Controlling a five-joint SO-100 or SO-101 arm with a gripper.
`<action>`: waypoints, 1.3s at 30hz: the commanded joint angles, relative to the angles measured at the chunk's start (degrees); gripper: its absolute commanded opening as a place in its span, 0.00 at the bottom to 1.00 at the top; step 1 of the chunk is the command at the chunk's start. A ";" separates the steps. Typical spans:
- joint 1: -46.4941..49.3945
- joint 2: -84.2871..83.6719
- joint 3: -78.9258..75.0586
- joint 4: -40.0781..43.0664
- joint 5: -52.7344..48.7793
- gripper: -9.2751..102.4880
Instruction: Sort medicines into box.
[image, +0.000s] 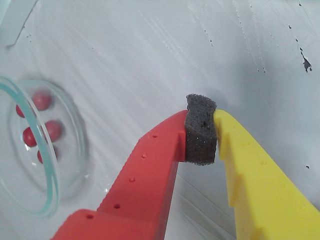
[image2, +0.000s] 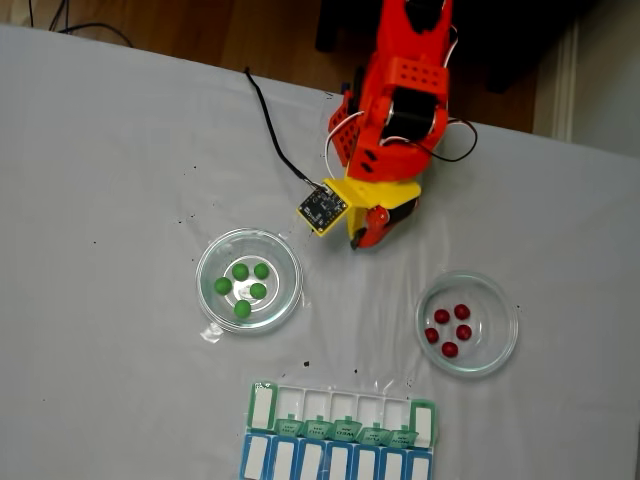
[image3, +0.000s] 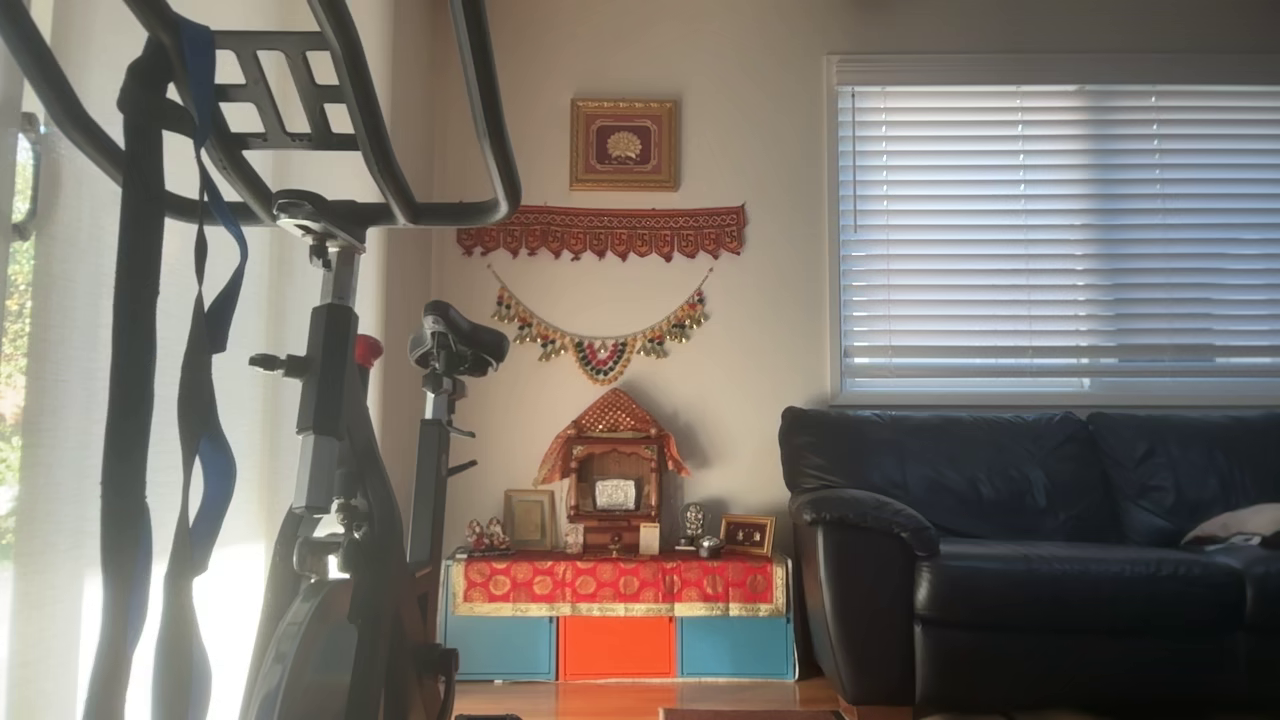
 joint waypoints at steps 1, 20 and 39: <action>-0.26 -0.26 -0.44 1.49 0.35 0.11; -0.26 -0.26 -0.44 1.49 0.35 0.11; -6.59 -0.26 -11.34 -4.22 15.47 0.15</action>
